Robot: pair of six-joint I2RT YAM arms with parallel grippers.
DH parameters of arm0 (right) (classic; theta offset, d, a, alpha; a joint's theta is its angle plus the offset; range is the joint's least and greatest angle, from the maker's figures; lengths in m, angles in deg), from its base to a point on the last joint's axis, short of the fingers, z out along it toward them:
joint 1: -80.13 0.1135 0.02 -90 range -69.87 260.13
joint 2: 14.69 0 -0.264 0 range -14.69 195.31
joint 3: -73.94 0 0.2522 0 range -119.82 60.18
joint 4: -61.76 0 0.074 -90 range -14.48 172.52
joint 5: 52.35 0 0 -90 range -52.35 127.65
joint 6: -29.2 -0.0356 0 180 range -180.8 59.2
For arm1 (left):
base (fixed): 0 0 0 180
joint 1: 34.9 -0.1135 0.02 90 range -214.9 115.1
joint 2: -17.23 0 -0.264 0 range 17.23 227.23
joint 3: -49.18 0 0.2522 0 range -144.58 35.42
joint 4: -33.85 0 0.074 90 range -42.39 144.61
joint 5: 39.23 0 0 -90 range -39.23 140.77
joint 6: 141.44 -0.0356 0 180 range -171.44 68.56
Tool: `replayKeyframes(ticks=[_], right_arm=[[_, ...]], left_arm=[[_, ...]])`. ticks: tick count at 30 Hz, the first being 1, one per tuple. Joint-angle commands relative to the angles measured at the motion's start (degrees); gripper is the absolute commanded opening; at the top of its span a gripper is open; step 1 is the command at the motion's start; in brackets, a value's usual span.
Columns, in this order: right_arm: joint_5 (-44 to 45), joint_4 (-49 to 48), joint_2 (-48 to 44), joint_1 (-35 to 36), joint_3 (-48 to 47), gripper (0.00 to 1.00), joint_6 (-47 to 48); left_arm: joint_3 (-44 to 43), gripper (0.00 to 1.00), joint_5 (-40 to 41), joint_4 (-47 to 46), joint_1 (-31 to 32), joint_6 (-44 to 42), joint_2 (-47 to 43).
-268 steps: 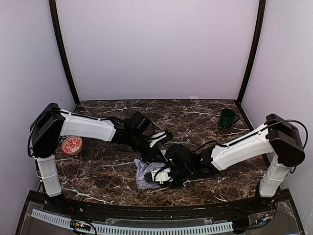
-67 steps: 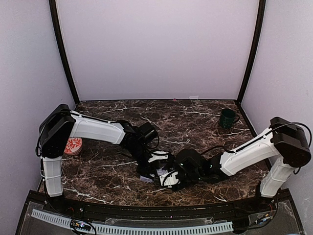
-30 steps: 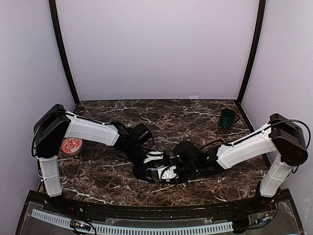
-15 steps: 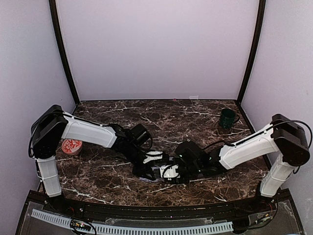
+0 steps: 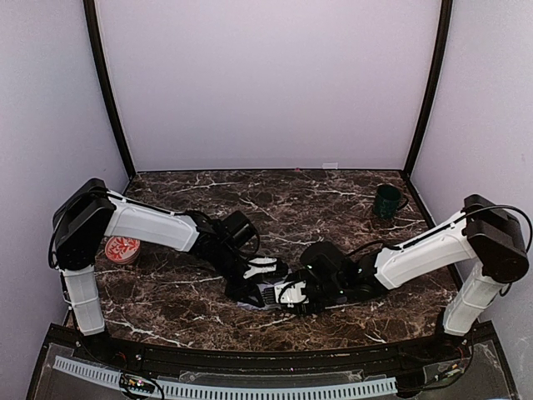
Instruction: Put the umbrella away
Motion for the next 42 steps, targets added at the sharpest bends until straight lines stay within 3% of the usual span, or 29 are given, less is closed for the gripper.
replayKeyframes(ticks=[1,6,10,12,16,19,24,27,29,32,36,38,39,42], right_arm=[[-1.5,4.1,0.7,-0.6,-0.2,0.49,0.5],[-2.1,5.6,0.5,-0.8,-0.3,0.17,1.2],[-3.1,5.7,0.4,-0.9,-0.9,0.03,0.4],[-3.7,5.7,0.1,-1.0,-1.3,0.00,-0.4],[-5.8,5.5,-1.1,-2.2,-2.1,0.00,-4.0],[-7.2,4.7,-3.4,-3.6,-2.0,0.00,-7.8],[-8.4,1.0,-11.2,-8.2,-1.8,0.00,-17.0],[-9.4,-3.1,-14.8,-11.8,-1.8,0.00,-25.1],[-8.6,-5.9,-16.0,-13.2,-1.7,0.00,-30.5],[-7.0,-9.0,-16.4,-13.9,-1.6,0.00,-37.1],[-4.6,-8.3,-15.6,-13.9,-3.2,0.00,-43.8],[-4.0,-7.8,-15.9,-13.9,-4.3,0.00,-45.7],[-4.7,-8.0,-16.3,-13.9,-4.6,0.00,-45.7],[-5.4,-6.1,-17.4,-13.9,-6.9,0.00,-45.2]], left_arm=[[2.8,0.14,5.9,8.5,-0.6,-1.2,2.0],[2.9,0.13,6.6,8.6,-0.6,-1.3,1.9],[2.9,0.15,7.0,7.9,-0.6,-1.0,1.3],[3.1,0.23,8.4,6.4,-0.6,0.1,0.4],[4.7,0.52,15.5,-0.5,-0.6,3.3,-3.5],[8.4,0.63,23.7,-9.8,-0.9,5.7,-10.2],[16.5,0.77,27.3,-24.1,-1.3,6.7,-21.5],[19.0,0.78,29.0,-29.1,-1.3,9.4,-26.5],[19.1,0.72,30.0,-29.6,-1.2,13.6,-28.6],[18.7,0.54,30.6,-29.3,1.7,21.5,-30.8],[21.8,0.22,34.5,-37.9,11.3,23.7,-31.2],[22.5,0.23,28.5,-40.8,12.9,23.9,-29.8],[23.4,0.28,28.6,-42.2,13.1,24.4,-28.9],[28.2,0.56,33.1,-51.5,13.0,22.8,-26.3]])
